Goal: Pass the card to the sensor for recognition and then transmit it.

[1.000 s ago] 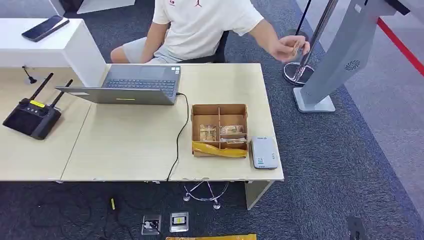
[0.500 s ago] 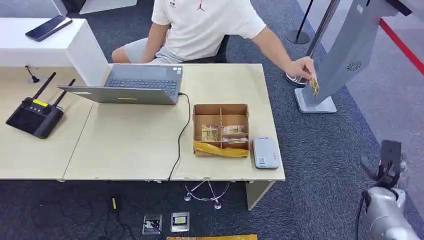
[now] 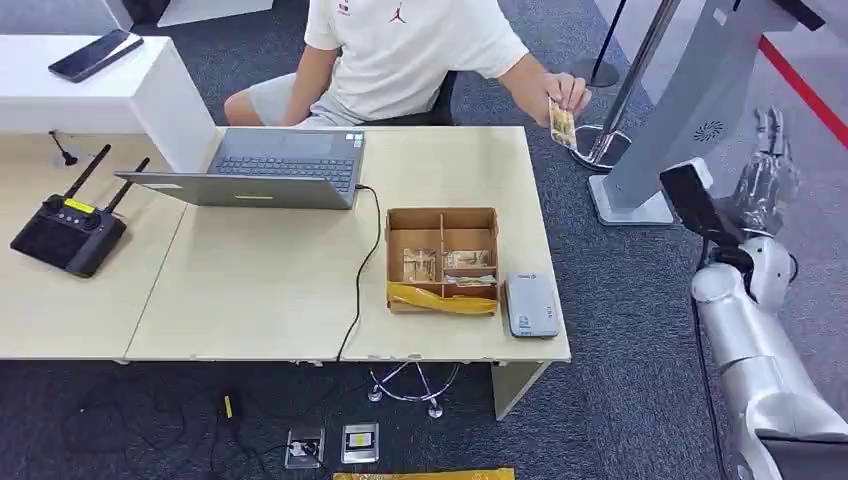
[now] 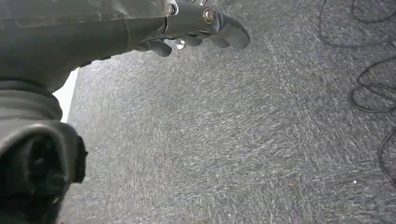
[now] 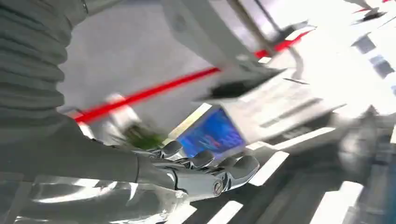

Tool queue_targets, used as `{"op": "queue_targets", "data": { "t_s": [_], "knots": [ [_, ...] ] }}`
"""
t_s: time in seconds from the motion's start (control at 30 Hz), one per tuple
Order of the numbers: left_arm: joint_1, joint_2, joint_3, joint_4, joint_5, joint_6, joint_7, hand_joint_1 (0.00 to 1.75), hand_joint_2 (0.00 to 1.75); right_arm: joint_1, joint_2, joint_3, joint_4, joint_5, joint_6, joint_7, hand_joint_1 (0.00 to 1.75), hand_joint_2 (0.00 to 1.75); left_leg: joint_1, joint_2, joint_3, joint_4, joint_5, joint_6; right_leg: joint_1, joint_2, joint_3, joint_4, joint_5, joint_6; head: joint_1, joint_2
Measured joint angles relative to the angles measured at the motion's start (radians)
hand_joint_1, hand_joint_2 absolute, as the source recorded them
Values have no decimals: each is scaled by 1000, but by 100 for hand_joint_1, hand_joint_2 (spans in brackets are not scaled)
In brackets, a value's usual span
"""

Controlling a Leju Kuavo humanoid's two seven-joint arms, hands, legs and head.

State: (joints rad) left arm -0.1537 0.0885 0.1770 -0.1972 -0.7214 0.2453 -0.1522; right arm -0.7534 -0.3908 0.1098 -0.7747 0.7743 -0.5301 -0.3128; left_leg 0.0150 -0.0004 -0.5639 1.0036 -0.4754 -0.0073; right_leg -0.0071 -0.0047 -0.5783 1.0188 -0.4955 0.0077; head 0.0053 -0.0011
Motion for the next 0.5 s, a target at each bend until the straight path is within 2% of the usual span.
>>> {"op": "queue_targets", "data": {
  "t_s": [0.1,0.23,0.5],
  "knots": [
    [0,0,-7,0,-1,-3,0,0,0,-17,18,60,-13,75,-5,0,0,175,0,-3,-1,0,0,0,0,-4,0,0,0,0,0,0],
    [0,2,-19,0,-3,-9,0,0,0,-34,40,135,-32,101,-3,0,0,175,0,-3,-1,0,1,0,0,-3,0,0,0,0,0,0],
    [1,6,-32,0,-6,-25,0,0,0,-37,80,213,-41,119,-5,6,0,175,0,-3,-1,0,0,0,0,-3,0,0,0,0,0,0]
  ]
}}
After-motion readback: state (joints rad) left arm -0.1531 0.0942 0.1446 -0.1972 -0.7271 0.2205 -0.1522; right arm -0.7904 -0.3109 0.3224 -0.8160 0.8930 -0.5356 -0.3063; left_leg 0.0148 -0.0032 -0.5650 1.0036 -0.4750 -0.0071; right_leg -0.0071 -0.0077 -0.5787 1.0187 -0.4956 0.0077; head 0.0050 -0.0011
